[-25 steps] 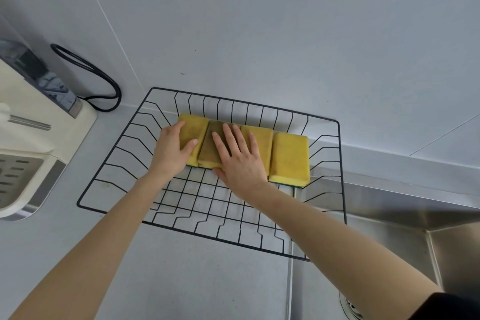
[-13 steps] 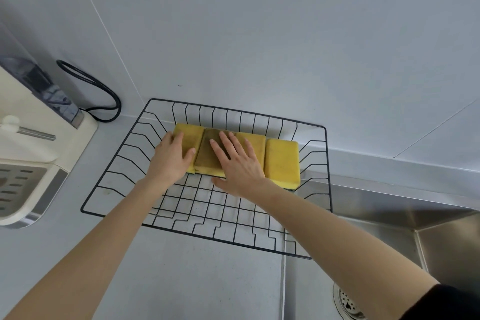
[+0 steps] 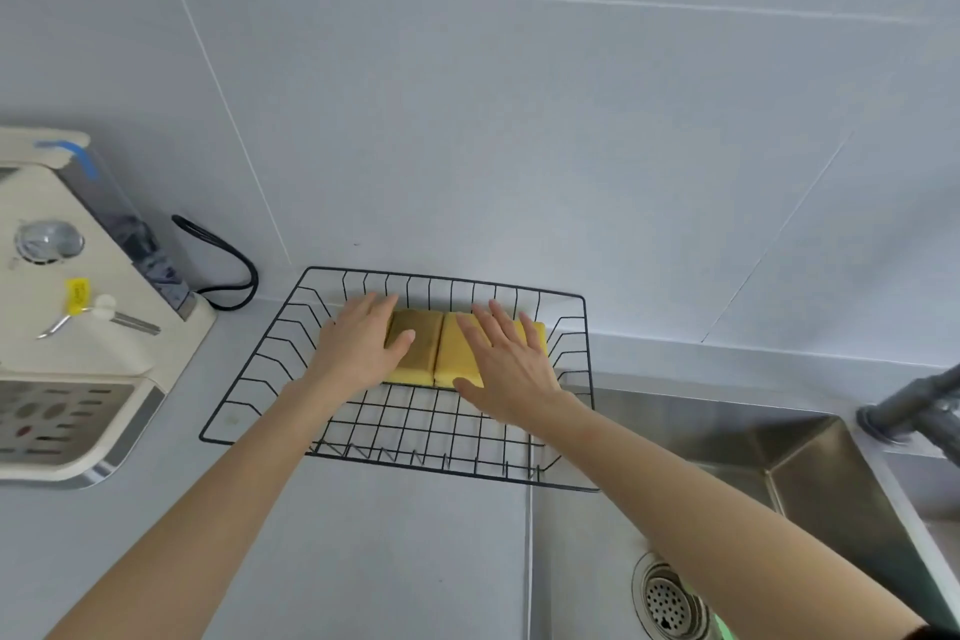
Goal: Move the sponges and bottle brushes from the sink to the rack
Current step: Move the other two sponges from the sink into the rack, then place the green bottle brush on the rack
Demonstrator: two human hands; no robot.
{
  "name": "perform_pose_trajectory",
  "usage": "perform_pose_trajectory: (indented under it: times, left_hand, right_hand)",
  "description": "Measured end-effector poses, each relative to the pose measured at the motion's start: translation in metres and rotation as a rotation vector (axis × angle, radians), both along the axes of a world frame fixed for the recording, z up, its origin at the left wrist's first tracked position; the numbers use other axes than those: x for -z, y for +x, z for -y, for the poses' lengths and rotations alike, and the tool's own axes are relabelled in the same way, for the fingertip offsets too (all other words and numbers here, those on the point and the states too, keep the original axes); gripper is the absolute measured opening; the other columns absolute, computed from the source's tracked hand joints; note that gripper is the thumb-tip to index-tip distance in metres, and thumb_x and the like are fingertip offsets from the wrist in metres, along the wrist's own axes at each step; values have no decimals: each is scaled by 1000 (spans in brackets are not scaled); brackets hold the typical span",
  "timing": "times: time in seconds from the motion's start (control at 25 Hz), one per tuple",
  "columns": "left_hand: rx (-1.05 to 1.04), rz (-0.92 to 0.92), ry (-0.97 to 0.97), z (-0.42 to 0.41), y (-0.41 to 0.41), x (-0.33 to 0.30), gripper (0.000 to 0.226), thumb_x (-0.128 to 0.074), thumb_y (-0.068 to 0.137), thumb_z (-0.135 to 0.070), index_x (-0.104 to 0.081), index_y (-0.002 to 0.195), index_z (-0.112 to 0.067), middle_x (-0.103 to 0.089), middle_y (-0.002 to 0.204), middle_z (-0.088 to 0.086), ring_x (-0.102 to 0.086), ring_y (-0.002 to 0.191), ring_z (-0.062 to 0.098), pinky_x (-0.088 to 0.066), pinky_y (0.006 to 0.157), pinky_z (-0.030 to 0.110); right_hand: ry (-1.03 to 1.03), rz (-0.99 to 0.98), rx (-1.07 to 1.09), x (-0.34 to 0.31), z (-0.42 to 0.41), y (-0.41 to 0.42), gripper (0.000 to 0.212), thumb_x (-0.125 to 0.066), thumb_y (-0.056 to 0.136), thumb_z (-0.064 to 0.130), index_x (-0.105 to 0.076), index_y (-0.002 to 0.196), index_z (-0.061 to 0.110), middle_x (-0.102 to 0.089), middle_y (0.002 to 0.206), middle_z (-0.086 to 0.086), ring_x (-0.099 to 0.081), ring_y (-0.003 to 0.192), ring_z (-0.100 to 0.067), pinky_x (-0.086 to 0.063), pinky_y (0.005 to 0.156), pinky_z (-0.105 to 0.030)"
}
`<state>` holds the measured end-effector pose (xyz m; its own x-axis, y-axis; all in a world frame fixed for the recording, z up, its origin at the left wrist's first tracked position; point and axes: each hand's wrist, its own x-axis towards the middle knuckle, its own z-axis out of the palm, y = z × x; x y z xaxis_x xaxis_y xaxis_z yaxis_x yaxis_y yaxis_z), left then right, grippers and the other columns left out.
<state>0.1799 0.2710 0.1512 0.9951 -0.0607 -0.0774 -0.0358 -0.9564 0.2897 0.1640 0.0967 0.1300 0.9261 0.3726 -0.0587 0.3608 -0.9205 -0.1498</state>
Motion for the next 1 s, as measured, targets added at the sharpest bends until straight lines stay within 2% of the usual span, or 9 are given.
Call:
perform_pose_trajectory:
  times: [0.28,0.44,0.64,1.0]
  left_hand:
    - [104,57,44,43,-41,-36,63,-43,90,-41,-20,143,-15,-21,154,10,-17,143,26,-23,114,43]
    - [165,41,52,78,-68,-44,65,-43,90,-42,-15,144,-19,-14,156,8,-10,144,26,-16,117,47]
    - [249,59,63,124,-91,-36,69,-46,87,-44,-14,144,-22,-16,156,2,-11,144,23,-14,116,47]
    - [384,-51,44,217,-119,-3,71,-46,88,-42,-9,145,-22,-11,157,6,-9,145,24,-11,118,45]
  right_hand:
    - [70,40,87,-30,44,-48,71,-45,92,40,-9,149,18,-5,160,-3,2,148,-18,2,119,-42]
    - [100,40,131,-36,74,-77,70,-44,92,39,-8,149,18,-6,160,-3,1,148,-16,2,120,-39]
    - [109,19,196,-33,115,-105,70,-43,93,39,-6,149,19,-5,160,-1,1,148,-15,3,120,-39]
    - [99,-79,312,-5,208,-141,68,-43,93,36,-10,149,16,-12,159,-4,-5,148,-18,-1,120,-39]
